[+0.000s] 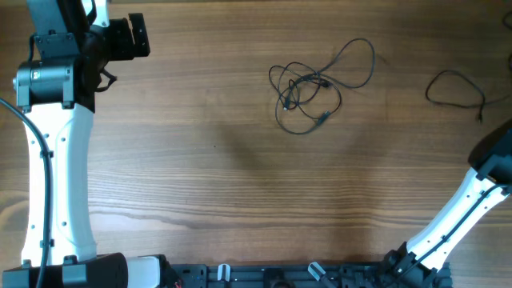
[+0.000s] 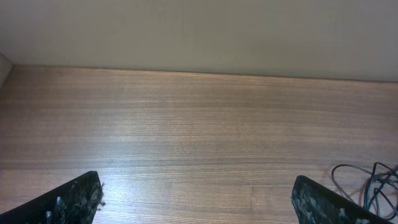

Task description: Untangle cables

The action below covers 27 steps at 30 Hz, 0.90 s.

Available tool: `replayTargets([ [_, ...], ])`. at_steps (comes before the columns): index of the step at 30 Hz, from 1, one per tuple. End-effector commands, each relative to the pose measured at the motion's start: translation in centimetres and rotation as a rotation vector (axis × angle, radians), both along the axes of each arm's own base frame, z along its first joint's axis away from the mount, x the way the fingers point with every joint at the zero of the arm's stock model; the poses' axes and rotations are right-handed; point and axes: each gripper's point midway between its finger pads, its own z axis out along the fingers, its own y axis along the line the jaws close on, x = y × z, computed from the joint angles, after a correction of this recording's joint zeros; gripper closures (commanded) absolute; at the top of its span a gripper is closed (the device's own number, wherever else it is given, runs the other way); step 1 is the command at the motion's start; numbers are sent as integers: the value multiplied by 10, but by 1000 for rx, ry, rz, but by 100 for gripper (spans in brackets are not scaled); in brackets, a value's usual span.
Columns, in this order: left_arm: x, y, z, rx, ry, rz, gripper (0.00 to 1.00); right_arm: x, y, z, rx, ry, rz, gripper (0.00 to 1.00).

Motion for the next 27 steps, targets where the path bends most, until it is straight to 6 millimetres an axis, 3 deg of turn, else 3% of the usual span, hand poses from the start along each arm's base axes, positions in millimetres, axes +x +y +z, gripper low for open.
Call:
replayTargets([
  [1,-5,-1,7,0,-13,-12,0,13,11,8,-29,5,41,95],
  [3,-6,-1,5,0,-6,-12,0,15,15,8,-26,6,50,95],
  [4,-7,-1,5,0,-4,-12,0,17,18,7,-21,3,57,89],
  [5,-7,-1,5,-1,-3,-12,0,19,20,7,-14,1,63,52],
  [7,-7,-1,5,-1,-3,-12,0,21,24,6,-1,-4,71,4],
  [14,-7,-1,4,-1,1,-12,0,23,33,6,36,-10,108,0],
  [17,-8,-2,4,-1,2,-12,0,36,48,22,97,-76,182,0],
  [19,-8,-2,3,-1,3,-12,0,46,58,46,128,-153,227,1],
  [22,-9,-2,2,-2,10,-12,0,57,71,99,116,-264,287,1],
  [27,-11,-2,-1,-3,25,-12,0,52,95,187,41,-369,336,1],
])
